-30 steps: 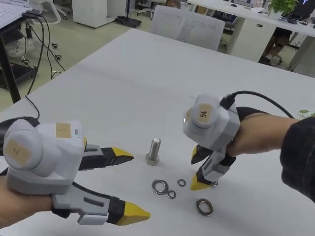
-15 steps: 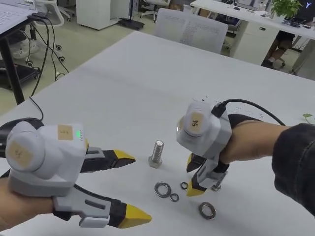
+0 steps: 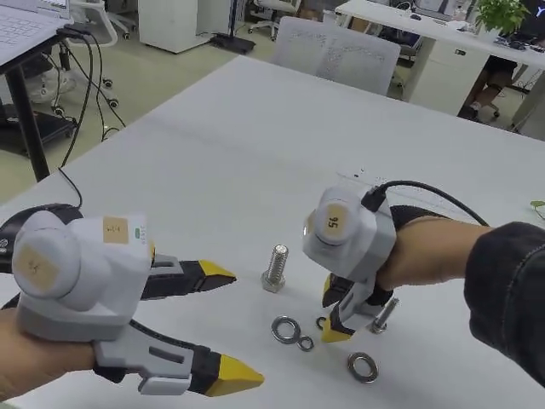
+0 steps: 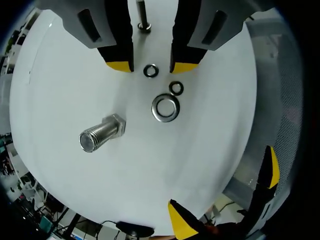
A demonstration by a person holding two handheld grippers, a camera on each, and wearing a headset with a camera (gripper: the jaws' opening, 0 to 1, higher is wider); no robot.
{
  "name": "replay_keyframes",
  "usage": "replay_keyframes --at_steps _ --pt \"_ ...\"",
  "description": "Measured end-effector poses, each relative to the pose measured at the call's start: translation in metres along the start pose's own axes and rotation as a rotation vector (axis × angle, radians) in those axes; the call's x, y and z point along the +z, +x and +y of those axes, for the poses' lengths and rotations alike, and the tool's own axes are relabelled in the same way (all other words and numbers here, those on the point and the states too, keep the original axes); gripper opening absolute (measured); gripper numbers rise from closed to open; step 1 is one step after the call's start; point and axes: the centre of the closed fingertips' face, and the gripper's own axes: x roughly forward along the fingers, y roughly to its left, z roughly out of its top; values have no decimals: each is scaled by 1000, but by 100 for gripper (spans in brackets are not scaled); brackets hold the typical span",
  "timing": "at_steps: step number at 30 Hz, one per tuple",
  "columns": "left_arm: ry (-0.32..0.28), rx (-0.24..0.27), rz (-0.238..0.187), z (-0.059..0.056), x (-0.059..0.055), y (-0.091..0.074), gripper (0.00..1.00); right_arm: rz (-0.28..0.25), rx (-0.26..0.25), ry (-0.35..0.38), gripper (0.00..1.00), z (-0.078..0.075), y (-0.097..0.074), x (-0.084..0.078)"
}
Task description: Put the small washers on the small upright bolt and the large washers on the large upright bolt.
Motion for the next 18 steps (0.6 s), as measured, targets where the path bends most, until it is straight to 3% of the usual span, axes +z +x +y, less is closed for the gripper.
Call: replay_keyframes --at_steps 18 --pt "-1 3 0 1 0 0 67 -4 12 10 26 0 3 -1"
